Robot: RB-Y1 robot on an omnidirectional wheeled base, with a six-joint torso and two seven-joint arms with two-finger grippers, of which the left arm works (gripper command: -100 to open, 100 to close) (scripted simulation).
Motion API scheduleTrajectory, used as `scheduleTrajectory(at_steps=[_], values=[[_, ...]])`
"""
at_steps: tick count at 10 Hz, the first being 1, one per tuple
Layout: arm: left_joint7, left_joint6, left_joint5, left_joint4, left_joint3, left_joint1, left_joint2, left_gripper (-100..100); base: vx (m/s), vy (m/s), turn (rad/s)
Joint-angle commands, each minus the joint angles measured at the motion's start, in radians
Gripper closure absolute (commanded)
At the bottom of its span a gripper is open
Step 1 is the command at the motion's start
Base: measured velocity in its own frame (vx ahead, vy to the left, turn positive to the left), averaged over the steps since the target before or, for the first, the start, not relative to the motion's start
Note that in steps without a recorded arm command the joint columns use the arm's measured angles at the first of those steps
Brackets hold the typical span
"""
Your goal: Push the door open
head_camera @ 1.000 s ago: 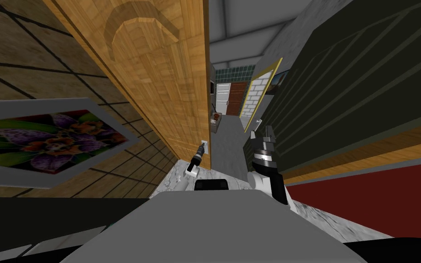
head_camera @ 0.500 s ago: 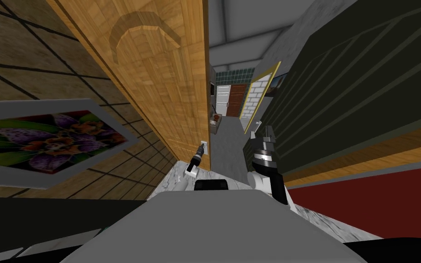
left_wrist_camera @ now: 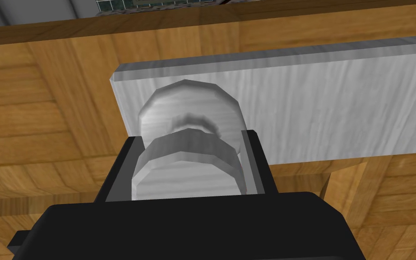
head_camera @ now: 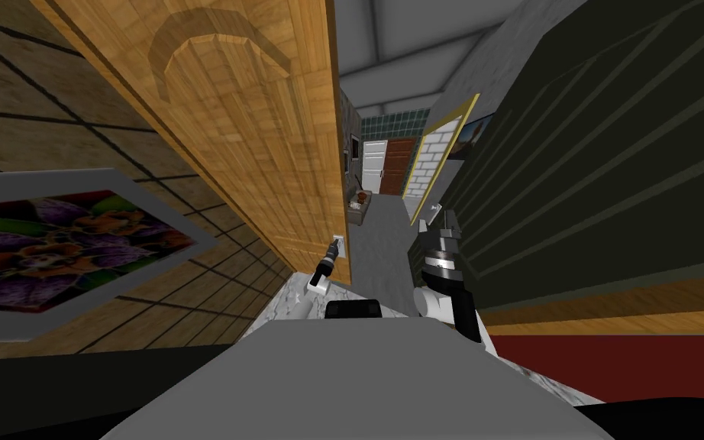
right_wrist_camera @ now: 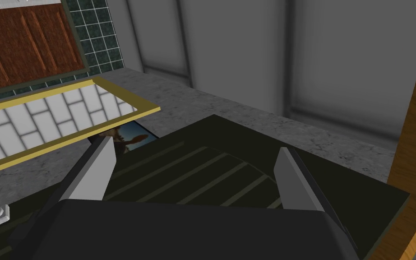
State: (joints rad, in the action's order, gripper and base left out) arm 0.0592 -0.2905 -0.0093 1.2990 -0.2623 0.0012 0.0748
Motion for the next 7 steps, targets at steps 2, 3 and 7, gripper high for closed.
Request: scheduleTrajectory(at_steps=[2,3,7], values=[[-0.009,-0.009,0.003,-0.018,0.041,-0.020,0.003,100,0.144,-0.112,0.059],[-0.013,-0.009,0.005,-0.025,0.058,-0.026,0.003,100,0.145,-0.106,0.043],[-0.021,-0.009,0.008,-0.040,0.095,-0.037,0.002,100,0.114,-0.097,0.053]])
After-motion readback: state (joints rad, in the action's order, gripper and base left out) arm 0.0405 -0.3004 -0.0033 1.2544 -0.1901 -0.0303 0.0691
